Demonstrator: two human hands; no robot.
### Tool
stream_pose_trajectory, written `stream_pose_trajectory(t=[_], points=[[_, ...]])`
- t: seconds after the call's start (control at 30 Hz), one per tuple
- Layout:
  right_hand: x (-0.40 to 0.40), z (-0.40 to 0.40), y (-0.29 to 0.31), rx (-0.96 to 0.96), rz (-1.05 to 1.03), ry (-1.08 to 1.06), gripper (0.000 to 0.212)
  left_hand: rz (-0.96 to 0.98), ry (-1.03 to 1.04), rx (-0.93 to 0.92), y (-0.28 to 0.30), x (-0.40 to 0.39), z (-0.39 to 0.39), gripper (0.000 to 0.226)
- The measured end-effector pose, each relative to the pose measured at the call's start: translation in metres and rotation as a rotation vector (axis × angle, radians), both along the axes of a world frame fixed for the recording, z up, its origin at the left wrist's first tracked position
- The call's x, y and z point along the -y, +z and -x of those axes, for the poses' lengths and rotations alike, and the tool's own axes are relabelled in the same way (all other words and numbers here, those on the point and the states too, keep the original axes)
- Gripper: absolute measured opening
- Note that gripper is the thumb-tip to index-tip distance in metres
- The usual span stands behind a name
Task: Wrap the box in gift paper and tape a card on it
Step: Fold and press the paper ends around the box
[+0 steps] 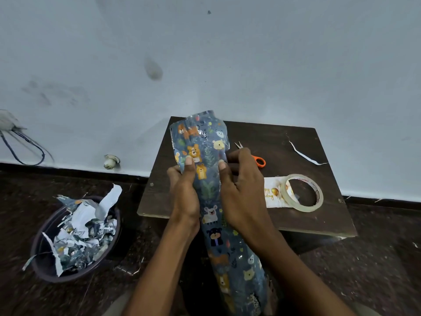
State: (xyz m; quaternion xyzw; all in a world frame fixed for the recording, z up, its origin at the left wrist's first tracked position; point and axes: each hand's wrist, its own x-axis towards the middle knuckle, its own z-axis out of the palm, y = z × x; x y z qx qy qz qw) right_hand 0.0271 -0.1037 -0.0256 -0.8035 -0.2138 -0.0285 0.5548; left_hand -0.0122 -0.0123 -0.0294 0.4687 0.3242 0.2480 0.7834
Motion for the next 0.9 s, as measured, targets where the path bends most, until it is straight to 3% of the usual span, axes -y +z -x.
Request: stream_pose_trajectory(t=[0.17,0.33,0.57,0.8,0.9], points=[[0.0,-0.003,0.005,0.011,-0.032,-0.008,0.012,-0.055,-0.052,0.046,-0.003,0.002,-0.001,0.027],[0.001,-0.004,0.003,-0.053,-0.017,0.004,0.017,0.046,-0.187,0.152,0.0,0.004,0.001,0.054],[0.0,-0.005,0.008,-0.079,-0.019,0.006,0.018,-0.053,-0.089,0.124,-0.005,0.004,-0.002,0.035],[0.011,-0.019,0.014,-0.388,-0.077,-0.01,0.024,-0.144,-0.127,0.064,-0.007,0.001,-0.005,0.026],[0.014,-0.024,0.013,-0.583,-0.261,0.012,0.022,-0.159,-0.162,0.082,-0.009,0.003,-0.006,0.03]])
